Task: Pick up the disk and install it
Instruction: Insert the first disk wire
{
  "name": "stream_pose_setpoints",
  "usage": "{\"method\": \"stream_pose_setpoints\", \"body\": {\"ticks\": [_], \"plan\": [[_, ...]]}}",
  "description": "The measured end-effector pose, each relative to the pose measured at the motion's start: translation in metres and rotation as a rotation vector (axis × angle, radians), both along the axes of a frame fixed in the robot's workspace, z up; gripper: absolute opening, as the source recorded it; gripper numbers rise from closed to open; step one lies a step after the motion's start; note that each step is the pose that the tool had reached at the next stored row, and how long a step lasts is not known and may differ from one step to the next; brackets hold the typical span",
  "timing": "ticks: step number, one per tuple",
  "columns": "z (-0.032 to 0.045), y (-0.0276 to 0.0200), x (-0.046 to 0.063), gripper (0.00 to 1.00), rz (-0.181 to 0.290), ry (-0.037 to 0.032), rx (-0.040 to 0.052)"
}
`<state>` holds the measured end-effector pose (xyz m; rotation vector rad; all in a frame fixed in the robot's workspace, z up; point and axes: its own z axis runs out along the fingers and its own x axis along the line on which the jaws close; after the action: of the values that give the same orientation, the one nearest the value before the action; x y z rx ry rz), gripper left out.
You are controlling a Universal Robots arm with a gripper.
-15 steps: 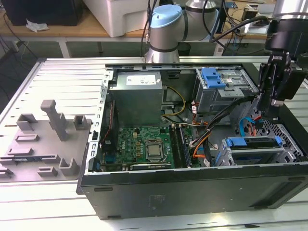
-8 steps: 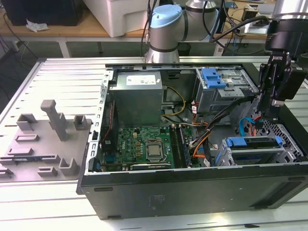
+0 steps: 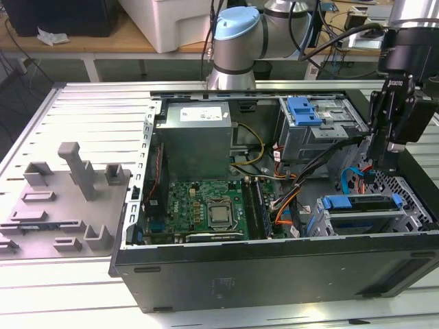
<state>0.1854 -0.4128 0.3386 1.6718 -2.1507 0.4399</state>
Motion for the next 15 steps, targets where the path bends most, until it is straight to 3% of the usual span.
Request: {"method": "stream_pose_setpoints", "body": {"ticks": [12,13,15], "plan": [[-0.0011,-0.001,-0.0003,0.51,0.0,0.0,-0.0001],[-0.0011,-0.0009,-0.0004,0.49,0.0,0.0,-0.0001],[-0.0011,-0.0009,-0.0004,0.36,0.0,0.0,-0.0001]]}}
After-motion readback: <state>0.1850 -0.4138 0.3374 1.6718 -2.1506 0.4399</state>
